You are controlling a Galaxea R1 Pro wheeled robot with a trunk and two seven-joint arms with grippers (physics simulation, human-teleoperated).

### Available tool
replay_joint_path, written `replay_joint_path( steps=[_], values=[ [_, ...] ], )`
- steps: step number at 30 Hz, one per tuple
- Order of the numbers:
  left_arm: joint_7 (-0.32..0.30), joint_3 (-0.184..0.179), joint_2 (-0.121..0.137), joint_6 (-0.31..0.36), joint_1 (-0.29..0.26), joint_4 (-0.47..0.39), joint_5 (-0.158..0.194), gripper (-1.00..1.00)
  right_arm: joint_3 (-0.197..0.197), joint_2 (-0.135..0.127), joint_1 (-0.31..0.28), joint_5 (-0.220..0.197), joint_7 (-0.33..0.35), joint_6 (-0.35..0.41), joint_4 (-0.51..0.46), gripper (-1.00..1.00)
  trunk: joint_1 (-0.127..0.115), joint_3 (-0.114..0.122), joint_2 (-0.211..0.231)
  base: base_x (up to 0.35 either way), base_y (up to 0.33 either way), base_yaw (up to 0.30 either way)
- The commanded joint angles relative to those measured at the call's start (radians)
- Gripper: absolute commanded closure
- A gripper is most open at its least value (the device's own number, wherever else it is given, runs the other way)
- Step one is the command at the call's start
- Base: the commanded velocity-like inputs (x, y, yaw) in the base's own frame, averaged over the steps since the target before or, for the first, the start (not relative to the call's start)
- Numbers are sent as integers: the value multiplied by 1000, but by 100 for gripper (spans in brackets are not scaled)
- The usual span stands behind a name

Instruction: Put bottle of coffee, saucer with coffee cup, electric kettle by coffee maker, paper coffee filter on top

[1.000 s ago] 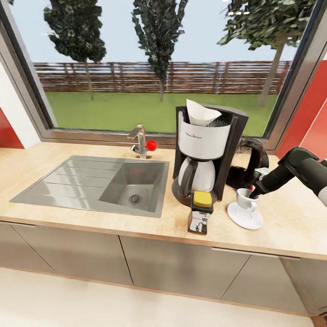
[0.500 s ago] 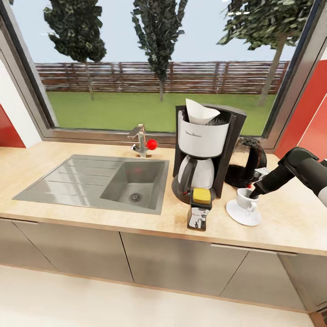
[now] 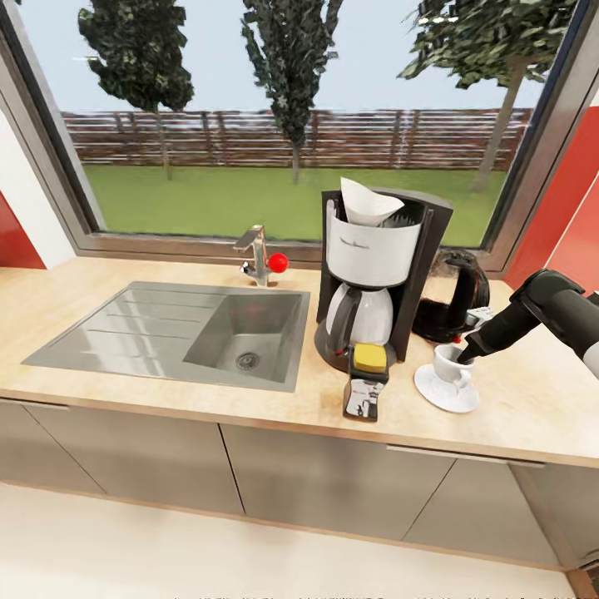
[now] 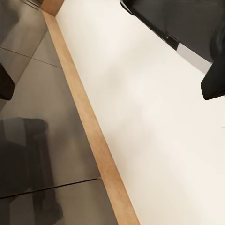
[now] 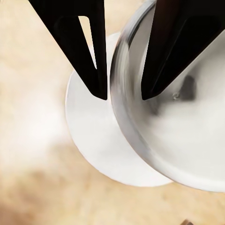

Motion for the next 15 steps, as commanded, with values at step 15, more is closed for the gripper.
replay_joint_path(
  steps=[15],
  values=[
    [-2,-7,0,-2,0,-1,7,-100,2,-1,-1,9,10,7,-2,100,0,-22,-1,0,0,0]
  ],
)
